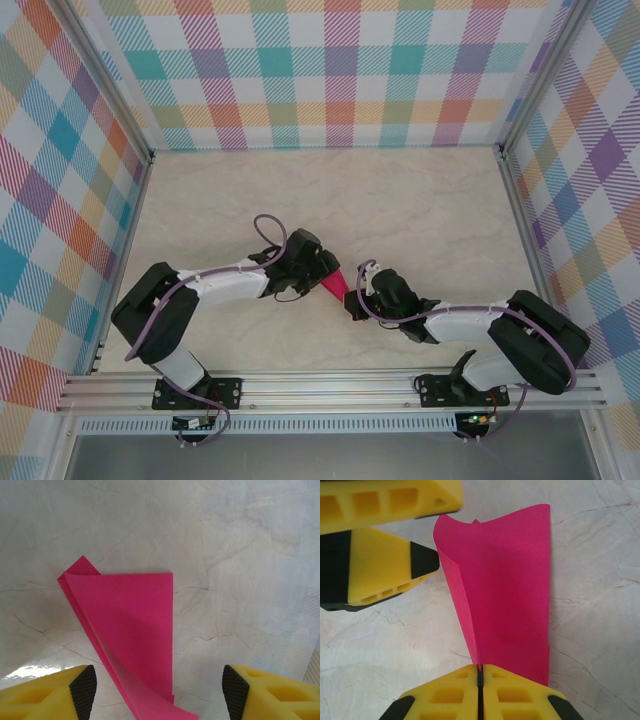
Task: Fold a paper plane with a square sheet of paper (pick it up from the middle)
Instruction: Fold the wing for the fifth time at the center of the table.
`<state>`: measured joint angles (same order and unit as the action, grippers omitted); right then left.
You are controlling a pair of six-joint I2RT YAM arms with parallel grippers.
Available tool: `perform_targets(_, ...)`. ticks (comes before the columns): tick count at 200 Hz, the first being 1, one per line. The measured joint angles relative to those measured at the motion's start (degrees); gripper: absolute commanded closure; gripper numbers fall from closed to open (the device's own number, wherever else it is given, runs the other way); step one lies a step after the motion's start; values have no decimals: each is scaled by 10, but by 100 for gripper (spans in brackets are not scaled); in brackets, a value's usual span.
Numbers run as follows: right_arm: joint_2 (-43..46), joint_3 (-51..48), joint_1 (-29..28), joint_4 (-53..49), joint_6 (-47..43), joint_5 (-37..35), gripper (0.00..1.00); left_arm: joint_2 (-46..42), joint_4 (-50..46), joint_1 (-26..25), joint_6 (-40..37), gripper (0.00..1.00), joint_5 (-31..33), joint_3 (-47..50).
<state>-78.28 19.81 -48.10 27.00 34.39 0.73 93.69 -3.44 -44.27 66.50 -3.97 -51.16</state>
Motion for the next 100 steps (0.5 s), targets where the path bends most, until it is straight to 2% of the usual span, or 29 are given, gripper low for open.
perform_targets(49, 0, 2, 0, -8, -53, 23, 87, 30, -58, 0, 3, 54, -9, -46)
perform_targets(64, 0, 9, 0, -24, -71, 30, 85, 33, -75, 0, -3, 56, -11, -57)
perform_targets(83, 0, 16, 0, -41, -93, 34, 82, 35, -101, 0, -15, 63, -11, -71)
perform_targets(100, 2, 22, 0, -59, -110, 35, 78, 35, -118, 0, -26, 74, -11, -80)
